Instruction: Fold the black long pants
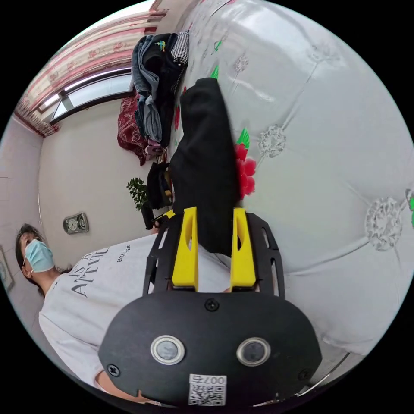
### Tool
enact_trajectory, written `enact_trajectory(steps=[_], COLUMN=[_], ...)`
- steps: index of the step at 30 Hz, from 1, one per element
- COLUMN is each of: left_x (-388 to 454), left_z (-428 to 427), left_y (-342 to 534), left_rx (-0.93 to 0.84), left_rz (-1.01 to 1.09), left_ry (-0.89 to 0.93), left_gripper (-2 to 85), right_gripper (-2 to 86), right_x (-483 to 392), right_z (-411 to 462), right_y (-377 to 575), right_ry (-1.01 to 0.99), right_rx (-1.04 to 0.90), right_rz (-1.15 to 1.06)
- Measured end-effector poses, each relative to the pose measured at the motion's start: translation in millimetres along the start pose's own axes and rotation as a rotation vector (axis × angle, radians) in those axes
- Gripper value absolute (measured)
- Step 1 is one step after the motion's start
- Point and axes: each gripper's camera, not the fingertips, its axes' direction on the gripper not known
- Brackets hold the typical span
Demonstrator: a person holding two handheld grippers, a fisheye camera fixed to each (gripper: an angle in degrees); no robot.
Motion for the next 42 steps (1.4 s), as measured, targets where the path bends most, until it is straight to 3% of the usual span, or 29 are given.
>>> enact_trajectory(steps=[5, 10, 16, 22, 27, 31, 35, 38, 42], left_x=[-15, -30, -59, -125, -127, -118, -207, -377, -512], left_z=[-35, -133, -228, -374, -586, -705, -684, -558, -396], left_y=[-33, -72, -166, -247, -287, -297, -323, -343, -280], left_rx=[-0.029, 0.138, 0.252, 0.511, 0.743, 0.869, 0.852, 0.689, 0.557], left_rz=[-0.035, -0.049, 0.03, 0.101, 0.273, 0.333, 0.18, -0.111, -0.279], left_ry=[0.034, 0.282, 0.396, 0.532, 0.364, -0.012, -0.198, -0.32, -0.412], left_gripper=[5.5, 2.8, 2.0, 1.4, 1.3, 2.4, 4.4, 7.8, 9.5], right_gripper=[2.5, 0.2, -0.2, -0.3, -0.2, 0.0, 1.1, 3.1, 5.1], right_x=[1, -66, -199, -406, -587, -654, -626, -539, -386], right_z=[-1, -41, -66, -19, 47, 97, 198, 290, 363], right_y=[-11, -29, -118, -220, -283, -325, -408, -474, -491], right_ry=[-0.095, -0.124, -0.177, -0.186, -0.254, -0.274, -0.149, -0.005, 0.184], right_rx=[-0.018, -0.016, -0.009, -0.023, 0.003, 0.062, 0.125, 0.085, -0.034], right_rz=[-0.029, -0.152, -0.305, -0.57, -0.868, -1.036, -0.962, -0.767, -0.58])
